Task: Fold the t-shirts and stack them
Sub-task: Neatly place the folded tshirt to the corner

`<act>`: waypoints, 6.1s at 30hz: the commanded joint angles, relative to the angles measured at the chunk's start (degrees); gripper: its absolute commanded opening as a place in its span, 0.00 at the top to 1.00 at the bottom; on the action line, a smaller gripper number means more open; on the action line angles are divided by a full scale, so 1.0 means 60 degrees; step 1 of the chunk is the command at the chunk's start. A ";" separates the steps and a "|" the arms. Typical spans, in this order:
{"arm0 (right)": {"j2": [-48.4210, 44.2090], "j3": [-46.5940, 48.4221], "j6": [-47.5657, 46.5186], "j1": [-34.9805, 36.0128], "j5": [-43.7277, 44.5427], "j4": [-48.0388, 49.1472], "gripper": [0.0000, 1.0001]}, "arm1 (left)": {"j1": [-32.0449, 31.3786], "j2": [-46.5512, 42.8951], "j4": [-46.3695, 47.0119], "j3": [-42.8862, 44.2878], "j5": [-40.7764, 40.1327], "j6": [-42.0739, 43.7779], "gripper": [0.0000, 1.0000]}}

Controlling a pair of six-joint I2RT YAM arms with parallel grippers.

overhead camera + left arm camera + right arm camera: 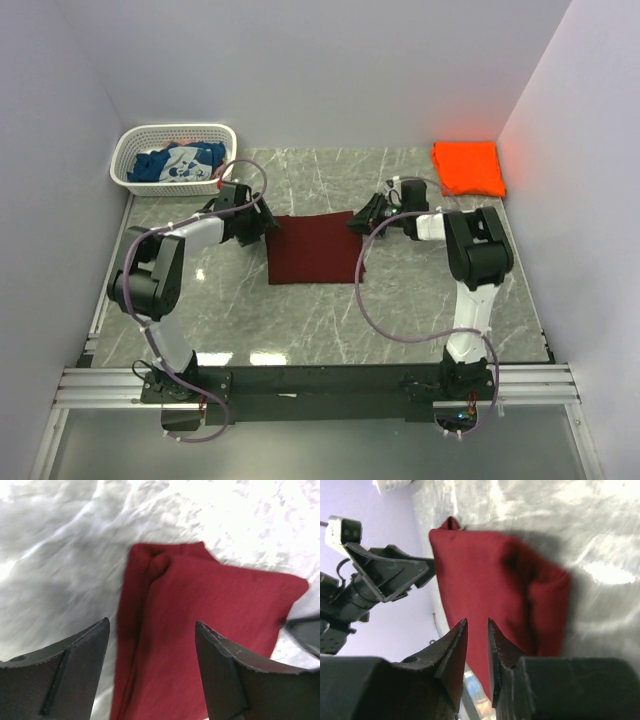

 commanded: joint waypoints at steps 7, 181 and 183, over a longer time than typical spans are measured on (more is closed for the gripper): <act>-0.4565 -0.0736 -0.3039 -0.0063 0.4099 -0.5474 0.52 | -0.2224 -0.2292 -0.3032 0.1011 -0.3313 0.1758 0.22; 0.3561 1.1009 -0.9573 -0.3037 1.4503 -0.6185 0.96 | 0.2489 -0.1825 -0.5392 0.1685 -0.1529 0.2785 0.00; 0.3664 1.1040 -0.9618 -0.3066 1.4605 -0.6155 0.93 | 0.2489 -0.1796 -0.5392 0.1685 -0.1528 0.2785 0.00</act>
